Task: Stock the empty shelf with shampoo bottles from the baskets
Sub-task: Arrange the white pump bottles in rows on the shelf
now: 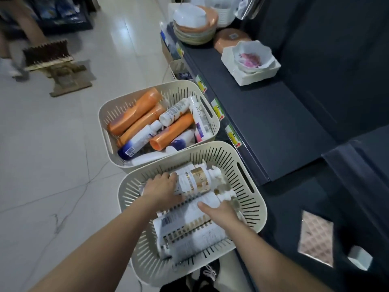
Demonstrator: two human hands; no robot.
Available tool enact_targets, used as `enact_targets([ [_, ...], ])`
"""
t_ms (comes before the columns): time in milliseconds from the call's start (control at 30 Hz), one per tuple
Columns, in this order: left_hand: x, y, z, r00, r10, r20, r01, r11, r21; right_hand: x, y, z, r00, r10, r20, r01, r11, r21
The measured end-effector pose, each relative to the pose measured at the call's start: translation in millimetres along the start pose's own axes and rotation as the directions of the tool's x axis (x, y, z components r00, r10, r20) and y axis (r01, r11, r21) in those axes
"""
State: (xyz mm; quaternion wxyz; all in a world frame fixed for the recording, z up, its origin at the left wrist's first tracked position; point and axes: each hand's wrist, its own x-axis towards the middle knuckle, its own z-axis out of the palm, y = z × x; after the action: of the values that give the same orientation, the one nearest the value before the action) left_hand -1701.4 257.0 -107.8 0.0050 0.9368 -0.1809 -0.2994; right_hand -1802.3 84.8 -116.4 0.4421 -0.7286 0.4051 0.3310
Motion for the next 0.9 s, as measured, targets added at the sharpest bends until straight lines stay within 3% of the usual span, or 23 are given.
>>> enact_targets([
  [100, 7, -5, -1, 0.997, -0.013, 0.082, 0.014, 1.000, -0.008, 11, -1, 11, 0.996, 0.075, -0.049, -0.066, 0.984, 0.164],
  [267, 8, -8, -2, 0.976, -0.012, 0.219, 0.066, 0.968, -0.240, 19, 0, 16, 0.990, 0.103, -0.097, -0.083, 0.979, 0.184],
  [400, 6, -20, -1, 0.957, -0.029, 0.290, 0.172, 0.859, -0.483, 13, 2, 24, 0.986, 0.048, -0.162, -0.032, 0.994, 0.102],
  [600, -3, -33, -1, 0.953, 0.038, 0.299, 0.209, 0.634, -0.745, 10, -4, 35, 0.993, -0.101, -0.062, 0.117, 0.919, 0.377],
  [733, -8, -45, 2, 0.957, 0.039, 0.288, 0.223, 0.536, -0.814, -2, -13, 42, 0.992, -0.116, -0.053, 0.127, 0.850, 0.512],
  [900, -13, -61, -1, 0.953, 0.091, 0.288, 0.227, 0.415, -0.881, -13, -33, 27, 0.961, -0.177, -0.211, 0.262, 0.825, 0.501],
])
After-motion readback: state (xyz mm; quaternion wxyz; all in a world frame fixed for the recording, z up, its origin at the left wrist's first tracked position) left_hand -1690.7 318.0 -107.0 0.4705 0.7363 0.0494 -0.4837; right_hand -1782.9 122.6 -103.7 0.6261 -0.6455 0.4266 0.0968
